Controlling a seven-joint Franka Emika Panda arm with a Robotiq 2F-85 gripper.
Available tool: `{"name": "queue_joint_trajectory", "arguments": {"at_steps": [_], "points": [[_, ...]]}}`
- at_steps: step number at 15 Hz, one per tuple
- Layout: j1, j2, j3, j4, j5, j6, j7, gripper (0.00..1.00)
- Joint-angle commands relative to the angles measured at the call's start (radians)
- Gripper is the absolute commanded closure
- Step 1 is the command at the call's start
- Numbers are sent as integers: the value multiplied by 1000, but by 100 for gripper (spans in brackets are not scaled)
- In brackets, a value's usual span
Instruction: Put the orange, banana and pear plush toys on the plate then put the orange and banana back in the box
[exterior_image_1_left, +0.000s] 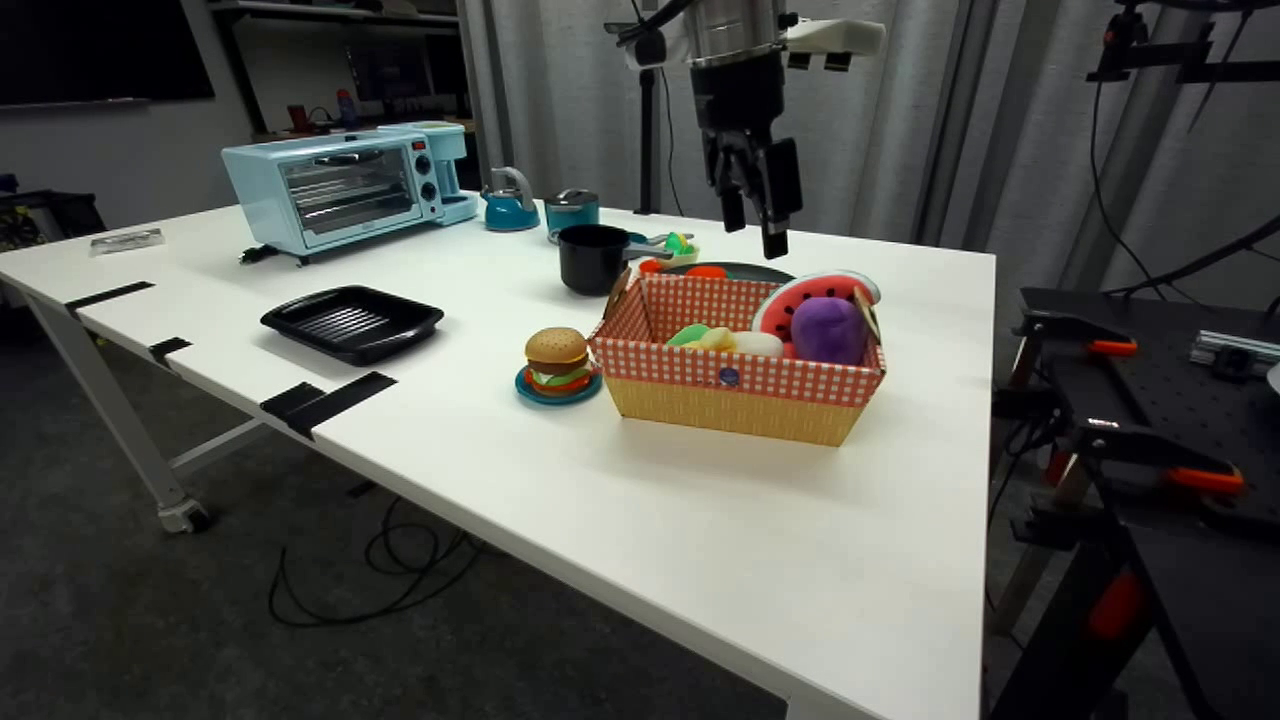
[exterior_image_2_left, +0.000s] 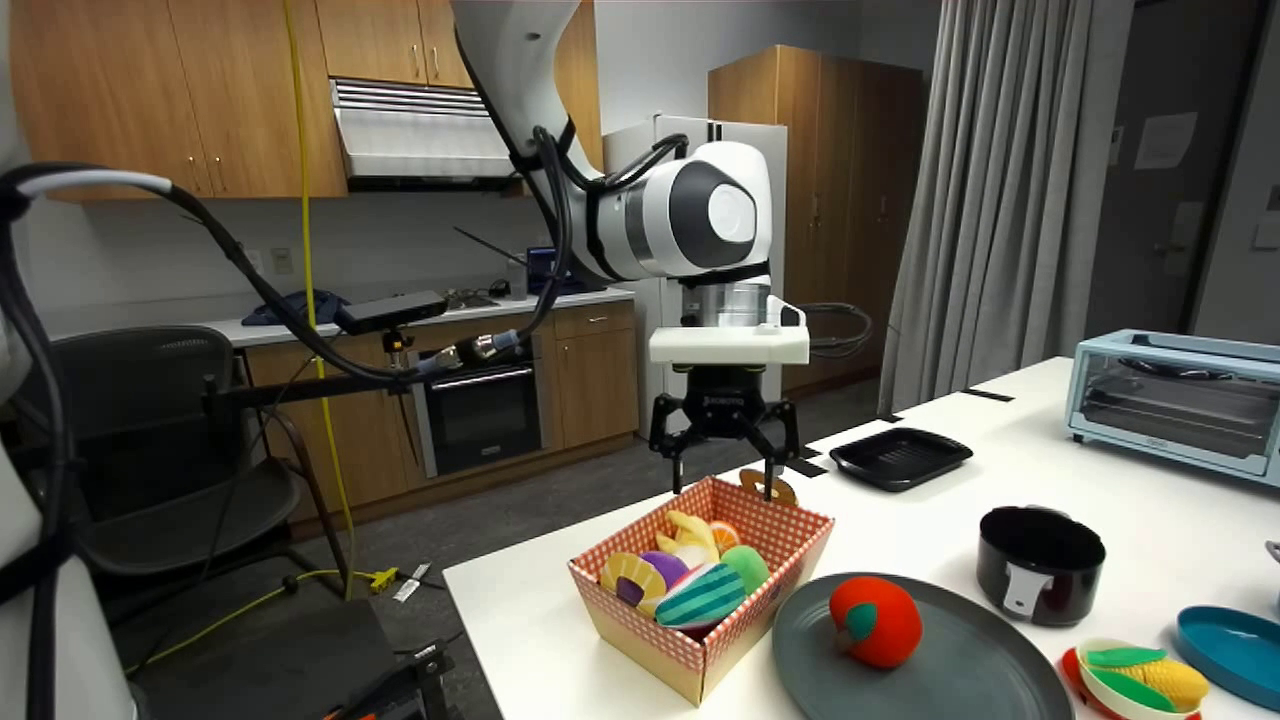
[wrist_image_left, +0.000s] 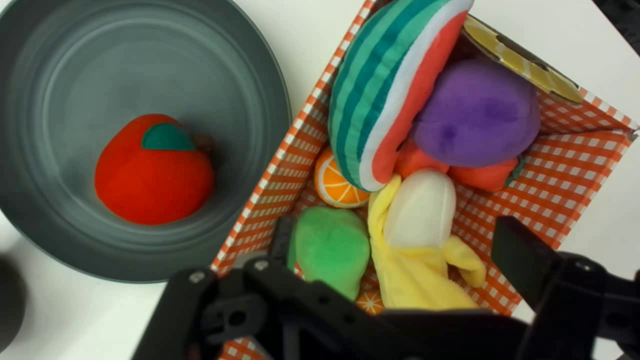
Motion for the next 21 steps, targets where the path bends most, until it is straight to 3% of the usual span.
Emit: {"name": "queue_joint_trajectory", "arguments": {"at_steps": [1, 7, 16, 21], "points": [[-17, 22, 24, 15, 28, 23, -48, 0], [-18, 51, 44, 35, 28, 28, -52, 0], [-41, 167, 63, 104, 56, 146, -73, 0], [-53, 204, 77, 108, 61, 155, -63, 0]]}}
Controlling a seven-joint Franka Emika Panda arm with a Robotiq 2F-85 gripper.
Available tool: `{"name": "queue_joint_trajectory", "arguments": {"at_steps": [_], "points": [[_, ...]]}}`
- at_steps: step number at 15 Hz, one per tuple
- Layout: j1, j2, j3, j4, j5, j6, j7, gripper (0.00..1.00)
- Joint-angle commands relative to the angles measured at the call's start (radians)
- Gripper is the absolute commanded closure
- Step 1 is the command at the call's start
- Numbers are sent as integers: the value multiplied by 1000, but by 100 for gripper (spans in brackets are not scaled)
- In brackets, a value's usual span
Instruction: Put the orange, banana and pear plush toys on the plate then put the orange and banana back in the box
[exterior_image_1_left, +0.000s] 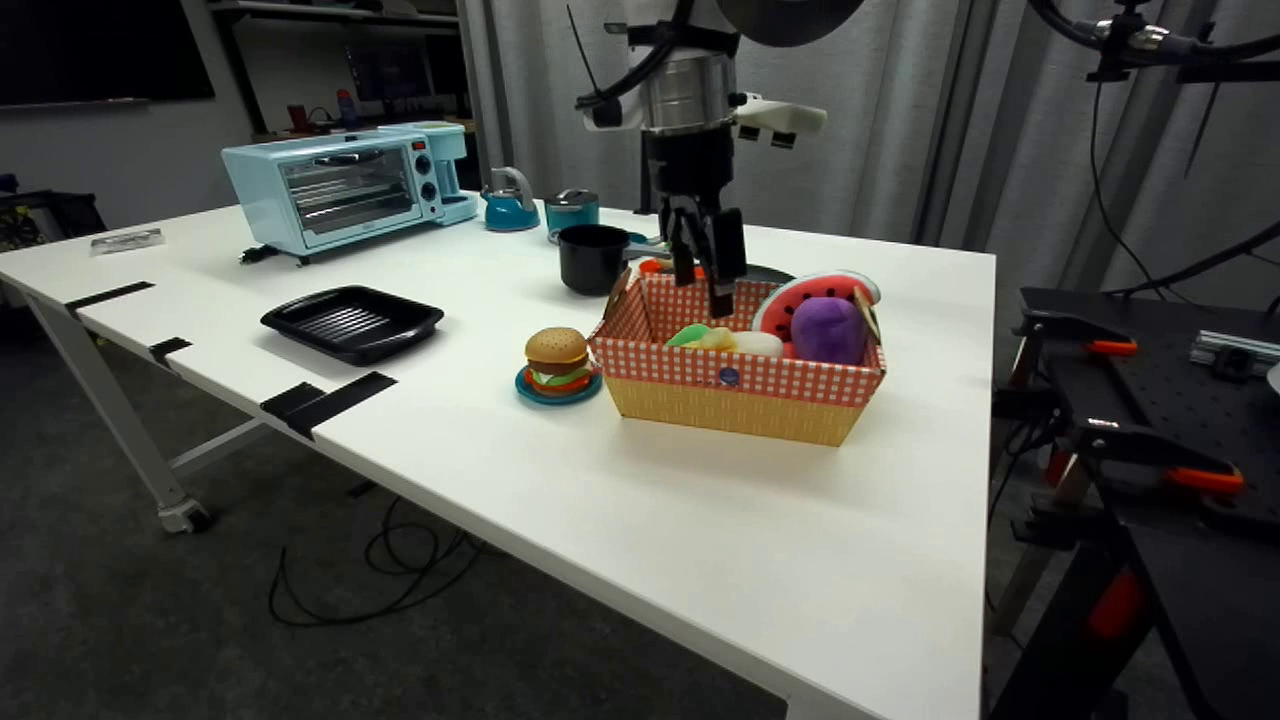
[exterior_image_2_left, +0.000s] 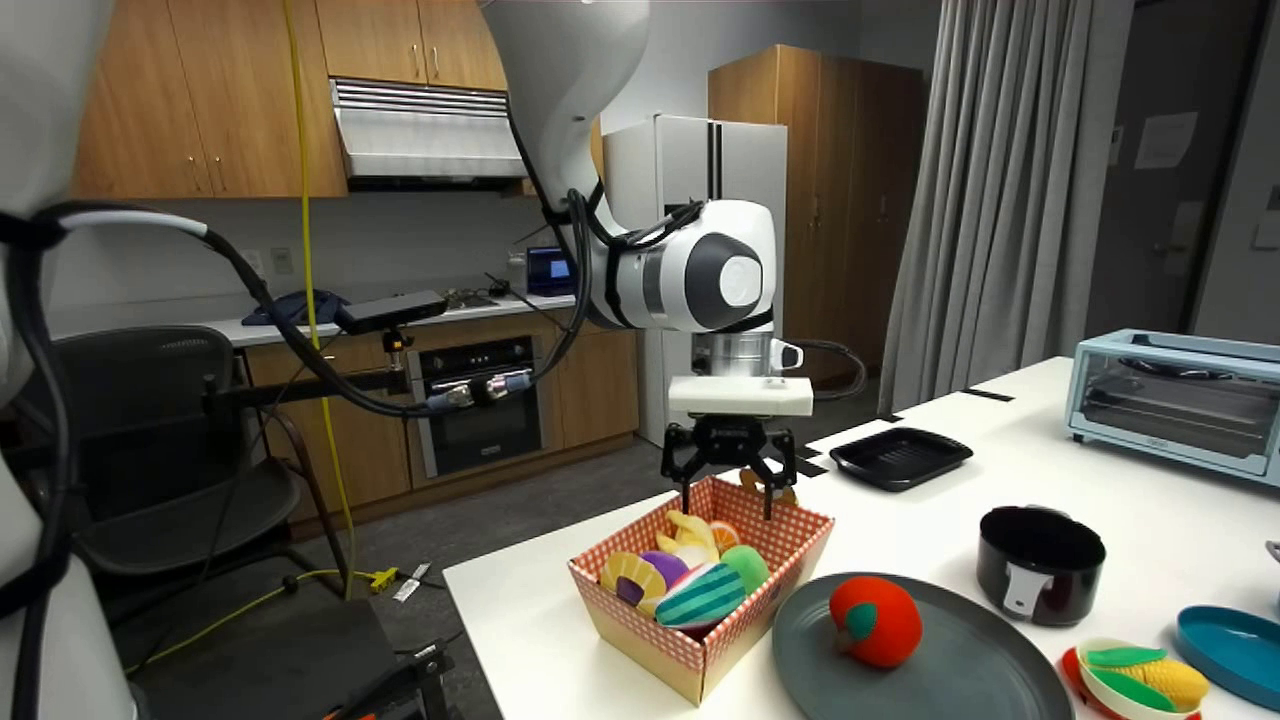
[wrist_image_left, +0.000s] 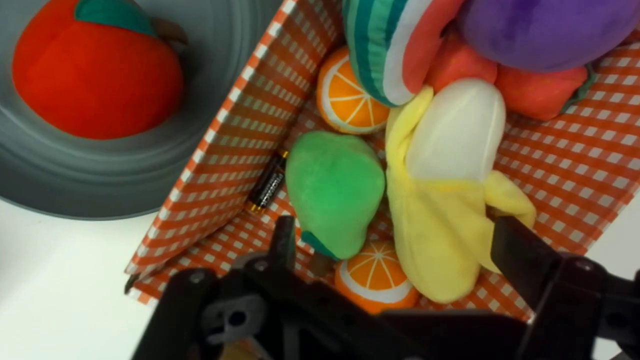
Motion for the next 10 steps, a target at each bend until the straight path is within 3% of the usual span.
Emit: {"name": "queue_joint_trajectory", "arguments": {"at_steps": [1, 10], "points": [[-32, 16, 28, -5, 33, 7, -19, 0], [-45, 20, 54, -38, 78, -10, -15, 0]]}}
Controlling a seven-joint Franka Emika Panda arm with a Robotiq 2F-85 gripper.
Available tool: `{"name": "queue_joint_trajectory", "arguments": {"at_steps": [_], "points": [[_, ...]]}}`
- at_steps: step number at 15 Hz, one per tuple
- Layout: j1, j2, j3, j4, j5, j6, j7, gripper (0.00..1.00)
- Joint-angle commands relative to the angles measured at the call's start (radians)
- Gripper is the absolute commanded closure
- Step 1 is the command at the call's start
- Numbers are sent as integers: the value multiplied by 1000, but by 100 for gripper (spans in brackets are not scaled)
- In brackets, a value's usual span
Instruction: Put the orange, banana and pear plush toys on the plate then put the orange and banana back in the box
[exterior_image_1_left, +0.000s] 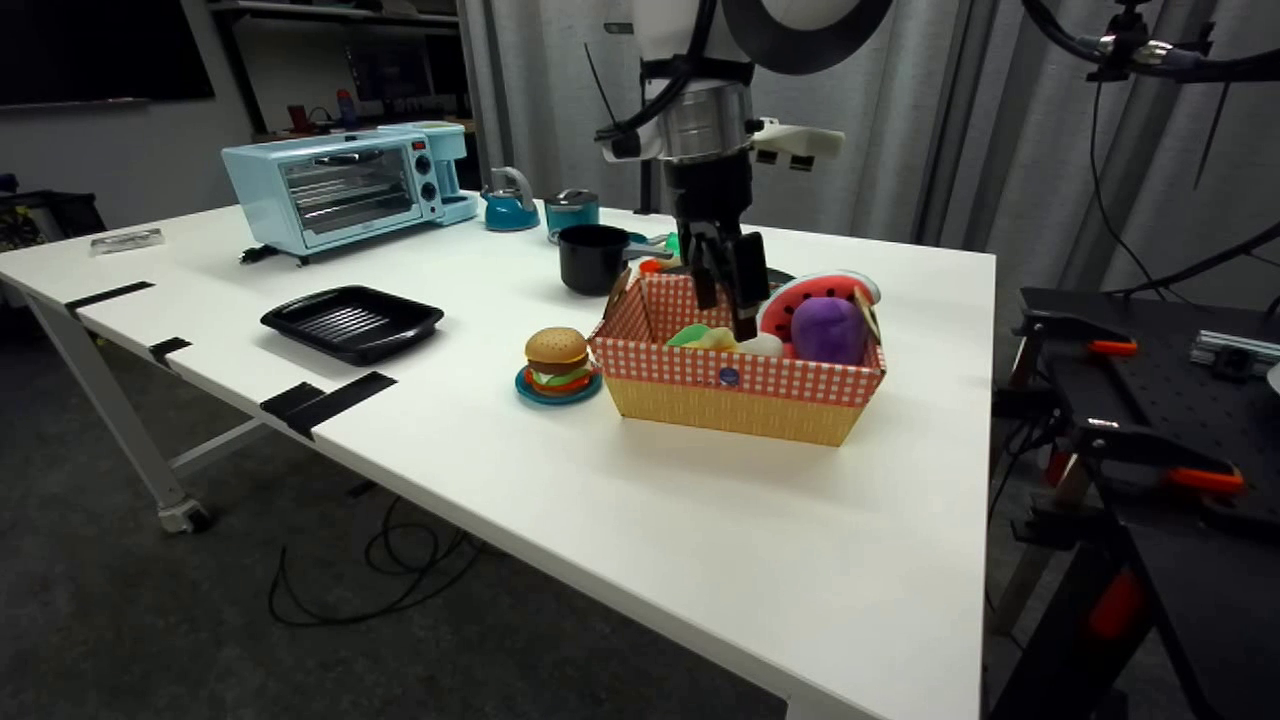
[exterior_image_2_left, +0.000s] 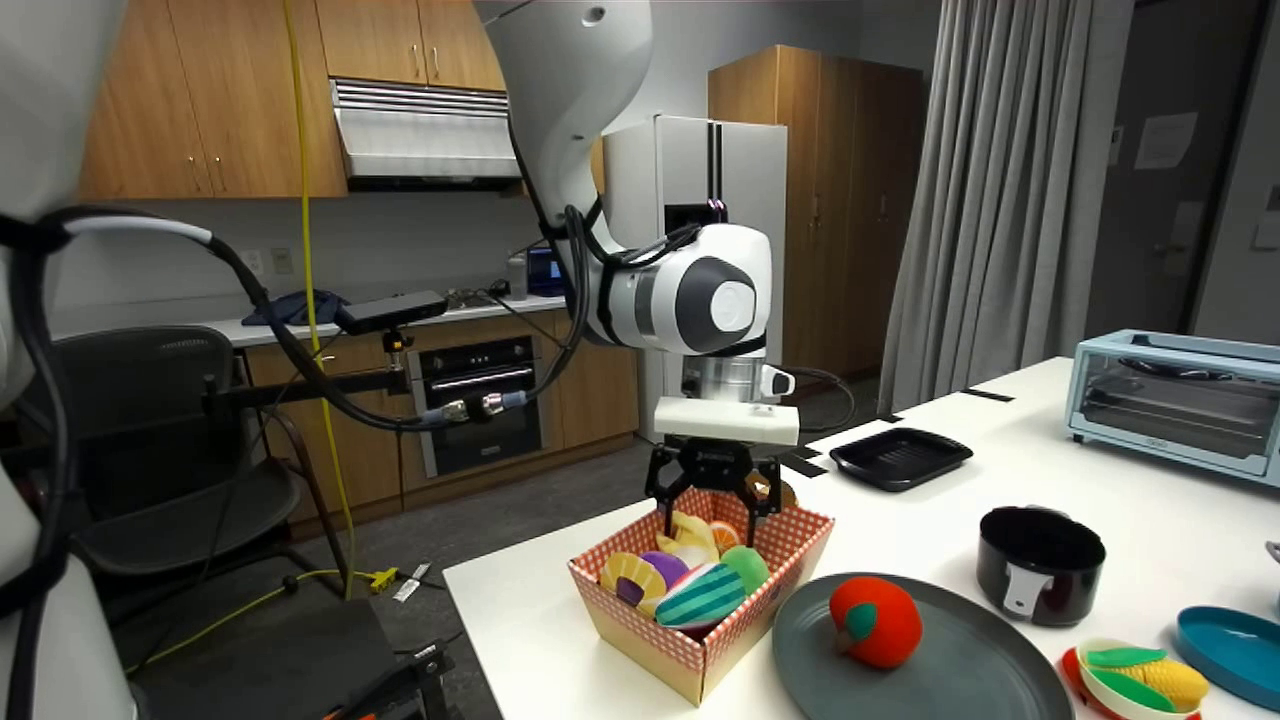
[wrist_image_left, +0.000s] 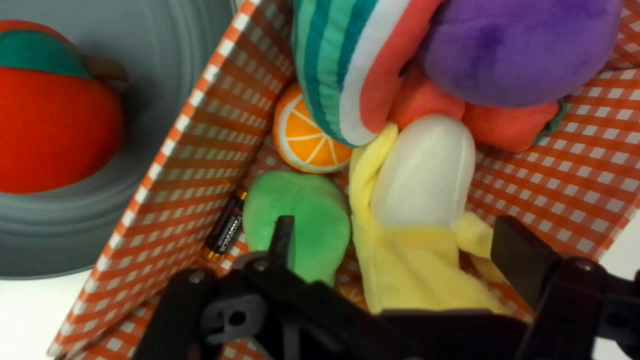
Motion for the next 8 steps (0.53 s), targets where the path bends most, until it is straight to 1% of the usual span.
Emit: {"name": "queue_joint_trajectory", "arguments": {"at_steps": [1, 8], "points": [[-23, 11, 35, 5, 54, -7, -14, 0], [-27, 65, 32, 31, 48, -9, -9, 0]]}}
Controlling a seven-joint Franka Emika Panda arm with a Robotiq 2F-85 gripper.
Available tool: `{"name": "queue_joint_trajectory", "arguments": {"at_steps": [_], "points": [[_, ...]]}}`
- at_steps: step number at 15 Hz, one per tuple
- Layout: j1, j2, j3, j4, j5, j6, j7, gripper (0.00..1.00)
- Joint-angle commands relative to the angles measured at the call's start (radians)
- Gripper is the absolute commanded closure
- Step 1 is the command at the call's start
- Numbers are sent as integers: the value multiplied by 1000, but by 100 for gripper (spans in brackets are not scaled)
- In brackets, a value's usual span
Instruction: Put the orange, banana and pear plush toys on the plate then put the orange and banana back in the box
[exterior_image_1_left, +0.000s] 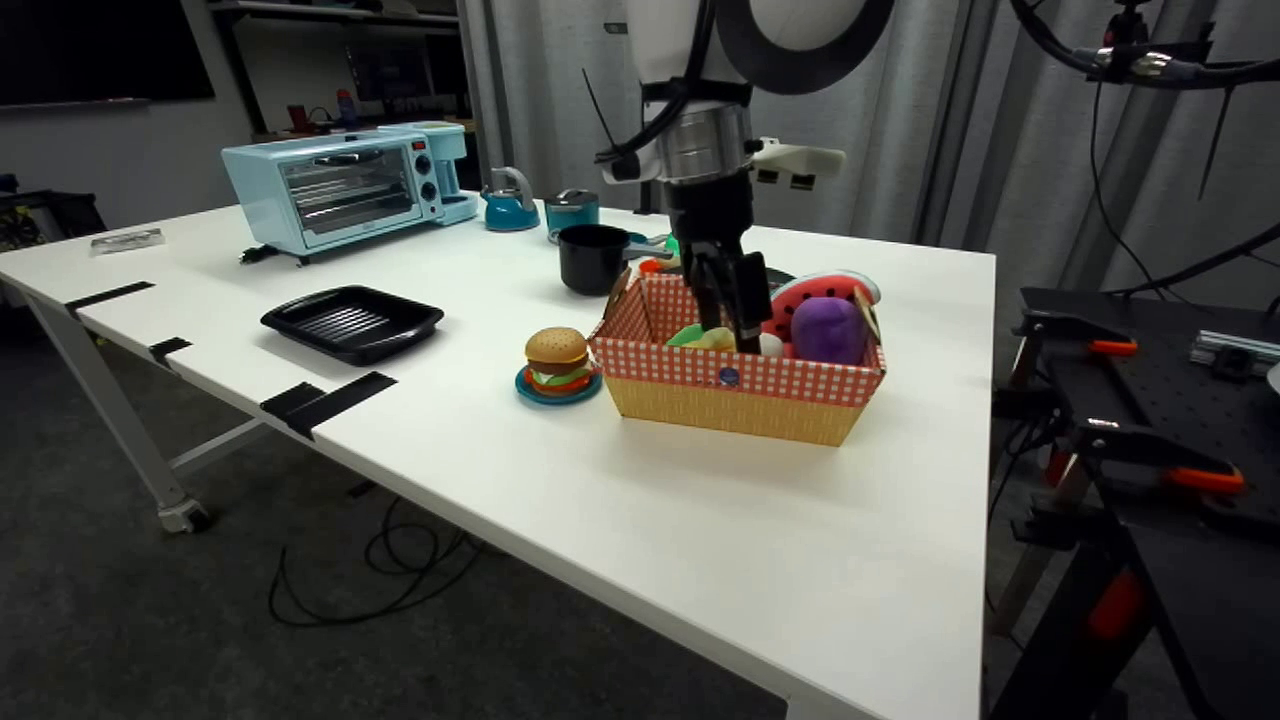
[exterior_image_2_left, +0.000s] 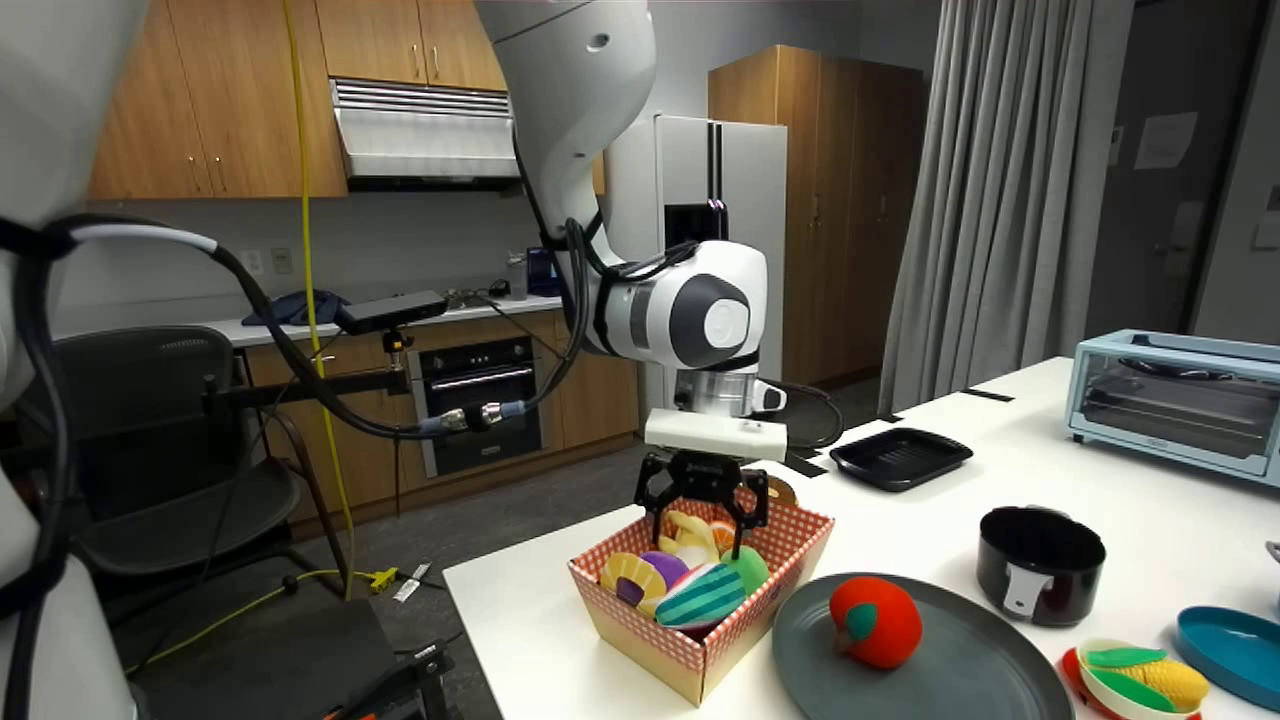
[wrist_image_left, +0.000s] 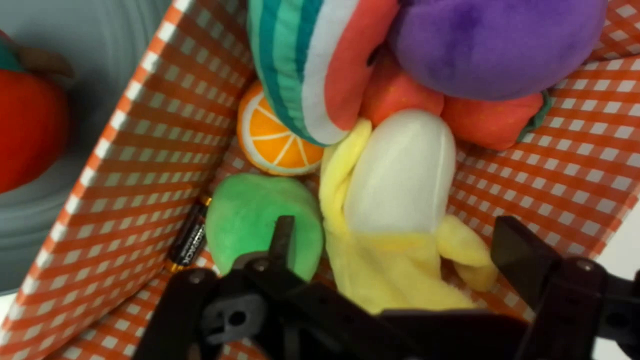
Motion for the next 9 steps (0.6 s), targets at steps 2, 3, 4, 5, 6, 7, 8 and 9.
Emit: {"name": "queue_joint_trajectory", "arguments": {"at_steps": [2, 3, 4, 5, 6, 7, 8, 9], "points": [[-25, 46, 10, 31, 19, -12, -7, 7], [-25, 53, 9, 35, 17, -13, -2, 19], [-27, 56, 9, 37, 19, -14, 1, 35], [-24, 56, 4, 36, 14, -14, 11, 42], [-26, 53, 4, 35, 15, -16, 14, 50], [-24, 45, 0, 32, 11, -18, 23, 58], [-22, 36, -3, 28, 8, -20, 32, 65], [-22, 24, -5, 23, 8, -22, 40, 73]]}}
